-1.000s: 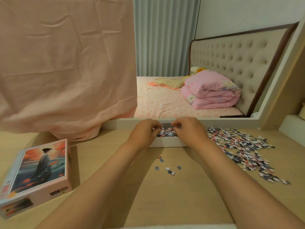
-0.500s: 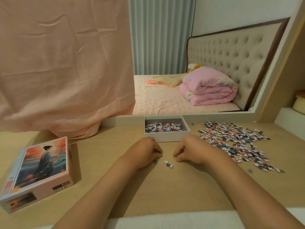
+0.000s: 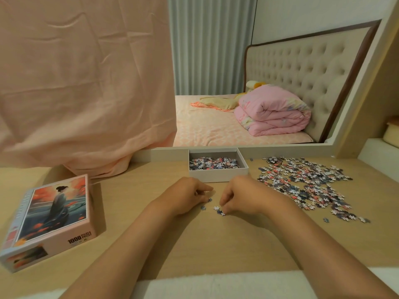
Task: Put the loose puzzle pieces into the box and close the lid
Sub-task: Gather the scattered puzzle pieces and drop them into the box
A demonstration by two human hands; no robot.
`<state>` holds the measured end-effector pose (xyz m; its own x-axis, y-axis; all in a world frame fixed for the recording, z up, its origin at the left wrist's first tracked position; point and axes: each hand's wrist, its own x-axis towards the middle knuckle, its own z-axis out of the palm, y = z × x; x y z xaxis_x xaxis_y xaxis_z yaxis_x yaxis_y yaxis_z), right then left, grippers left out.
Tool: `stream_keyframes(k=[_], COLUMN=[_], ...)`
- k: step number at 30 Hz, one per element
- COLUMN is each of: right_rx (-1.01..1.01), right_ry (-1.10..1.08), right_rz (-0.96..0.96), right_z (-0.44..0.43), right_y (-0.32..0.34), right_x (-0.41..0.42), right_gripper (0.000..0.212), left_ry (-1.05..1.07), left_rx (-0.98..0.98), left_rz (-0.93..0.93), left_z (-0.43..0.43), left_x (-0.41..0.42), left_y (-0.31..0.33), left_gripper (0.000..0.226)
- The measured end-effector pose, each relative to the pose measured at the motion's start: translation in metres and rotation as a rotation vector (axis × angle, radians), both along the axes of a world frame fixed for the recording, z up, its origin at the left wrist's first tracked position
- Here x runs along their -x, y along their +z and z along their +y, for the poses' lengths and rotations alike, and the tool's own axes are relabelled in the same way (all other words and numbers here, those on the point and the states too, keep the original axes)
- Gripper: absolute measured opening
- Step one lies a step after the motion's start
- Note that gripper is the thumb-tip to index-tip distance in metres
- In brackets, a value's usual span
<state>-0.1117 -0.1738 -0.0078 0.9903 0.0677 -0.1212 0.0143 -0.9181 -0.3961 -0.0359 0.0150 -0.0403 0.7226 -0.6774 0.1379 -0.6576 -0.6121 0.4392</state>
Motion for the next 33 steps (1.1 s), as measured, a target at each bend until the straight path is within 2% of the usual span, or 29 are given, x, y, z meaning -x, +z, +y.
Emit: stream_keyframes(k=[3,8,13,17,22,26,30,33], right_rx=[0.071,0.095,0.07,0.037,-0.049,-0.04,-0.076,-0.128], right_ry=[-0.007,-0.01,0.01,0.054,0.042,0.075,0.061,0.075], right_rz=[0.016,0.006,-0.005,-0.027,-0.035,-0.037,-0.08,-0.063], right_z=[0.006,0.009,0.008,0.014,0.014,0.011,0.014,0.021], right_y=[0.0,-0.002,-0.002,-0.005,-0.009,-0.006,-0.003,-0.005], right_x=[-0.001,0.0,0.001,0.001,-0.001,0.003,0.004,0.005], right_gripper=[0.016,0.01,0.009,0.031,0.005,0.007,0.004,0.02], left_ry=[-0.021,-0.005,0.028,0.019,-0.03,-0.053,-0.068,-0.056], left_rx=[-0.037,0.026,0.109,0.067,-0.031,-0.145,-0.132,-0.088], left_rz=[-0.053,0.029,0.13,0.148,0.161,0.137,0.067,0.047], left_z=[-0.005,-0.005,0.007,0.021,0.022,0.02,0.018,0.018], left_x=[0.002,0.003,0.001,-0.001,0.004,0.006,0.008,0.009], left_y=[0.003,0.002,0.007,0.02,0.018,0.016,0.013,0.014], left_gripper=[0.021,0.008,0.013,0.012,0.015,0.035,0.027,0.017])
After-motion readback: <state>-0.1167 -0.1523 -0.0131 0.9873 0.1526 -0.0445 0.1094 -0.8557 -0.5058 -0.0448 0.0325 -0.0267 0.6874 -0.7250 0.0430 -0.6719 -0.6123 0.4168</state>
